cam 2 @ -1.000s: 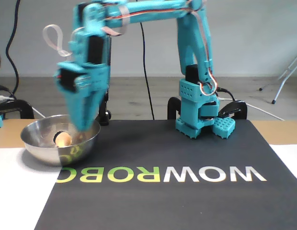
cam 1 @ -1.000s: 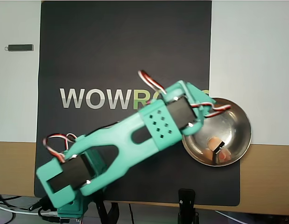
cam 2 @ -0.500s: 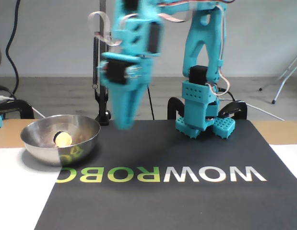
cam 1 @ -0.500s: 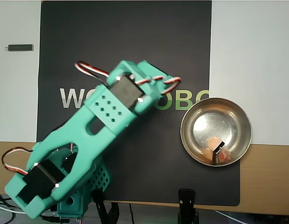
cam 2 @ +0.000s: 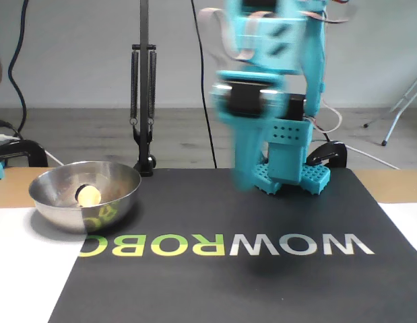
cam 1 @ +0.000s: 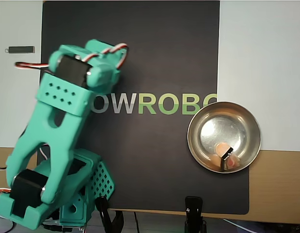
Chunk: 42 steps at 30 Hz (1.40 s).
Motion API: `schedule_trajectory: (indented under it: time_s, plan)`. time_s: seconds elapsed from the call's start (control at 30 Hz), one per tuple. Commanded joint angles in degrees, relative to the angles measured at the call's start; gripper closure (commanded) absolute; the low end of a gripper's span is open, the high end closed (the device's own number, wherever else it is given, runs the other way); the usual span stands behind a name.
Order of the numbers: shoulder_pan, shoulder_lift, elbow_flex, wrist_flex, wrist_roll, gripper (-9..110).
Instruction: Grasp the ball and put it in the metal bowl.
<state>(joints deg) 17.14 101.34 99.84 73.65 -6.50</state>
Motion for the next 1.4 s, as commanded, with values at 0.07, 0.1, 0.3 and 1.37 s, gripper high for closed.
schedule_trajectory:
  time_s: [0.07, 0.1, 0.3, 1.37]
  plan:
    - [-6.9, 4.0, 2.0, -0.4, 2.5, 97]
    - [-8.3, 4.2, 2.2, -0.4, 3.2, 97]
    - [-15.4, 6.3, 4.3, -0.4, 4.9, 97]
    - [-19.8, 66.5, 68.7, -44.7, 4.7, 97]
